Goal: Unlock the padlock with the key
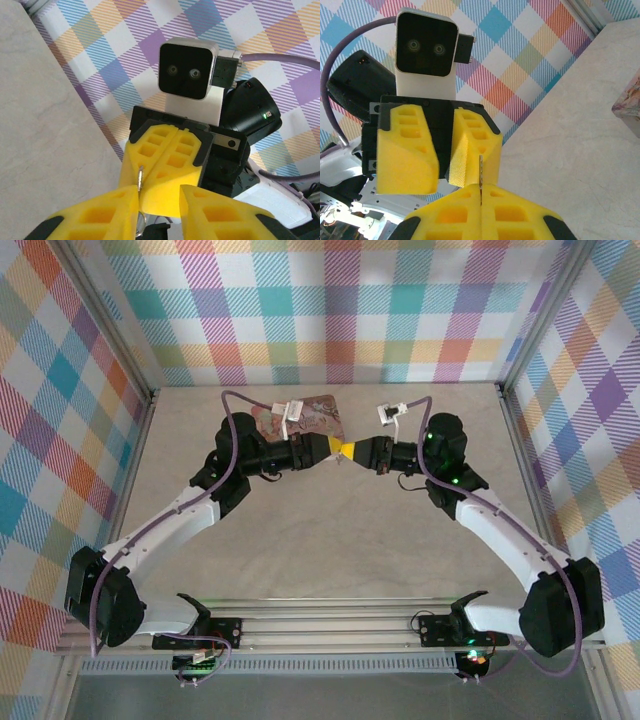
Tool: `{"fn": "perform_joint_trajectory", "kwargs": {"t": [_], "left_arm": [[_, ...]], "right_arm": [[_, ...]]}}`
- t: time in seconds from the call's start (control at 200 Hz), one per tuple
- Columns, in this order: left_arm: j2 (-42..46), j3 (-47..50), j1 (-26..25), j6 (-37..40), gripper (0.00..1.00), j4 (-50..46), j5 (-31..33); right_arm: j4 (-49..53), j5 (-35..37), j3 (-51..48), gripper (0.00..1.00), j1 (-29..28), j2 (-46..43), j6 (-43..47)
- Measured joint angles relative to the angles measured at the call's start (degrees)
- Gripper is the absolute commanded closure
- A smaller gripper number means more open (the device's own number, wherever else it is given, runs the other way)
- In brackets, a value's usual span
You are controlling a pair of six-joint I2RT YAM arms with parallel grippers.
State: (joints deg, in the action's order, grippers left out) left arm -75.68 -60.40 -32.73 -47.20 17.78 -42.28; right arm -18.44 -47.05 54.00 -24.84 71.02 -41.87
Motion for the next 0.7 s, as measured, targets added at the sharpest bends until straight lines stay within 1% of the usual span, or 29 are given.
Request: {"fn": "perform_joint_trajectory", "kwargs": {"t": [0.26,0.7], "left_arm": [[0.33,2.82,-0.26,0.07,0.70,0.57,2.78],[0.11,4.11,-0.31,-1.64,0.72,3.72,2.29]], "right_arm": [[-0.02,1.42,-0.98,1.00,0.00,-1.25,-1.01],[-2.16,1.62,-1.07,1.00,0.00,-1.27,-2.71]]}}
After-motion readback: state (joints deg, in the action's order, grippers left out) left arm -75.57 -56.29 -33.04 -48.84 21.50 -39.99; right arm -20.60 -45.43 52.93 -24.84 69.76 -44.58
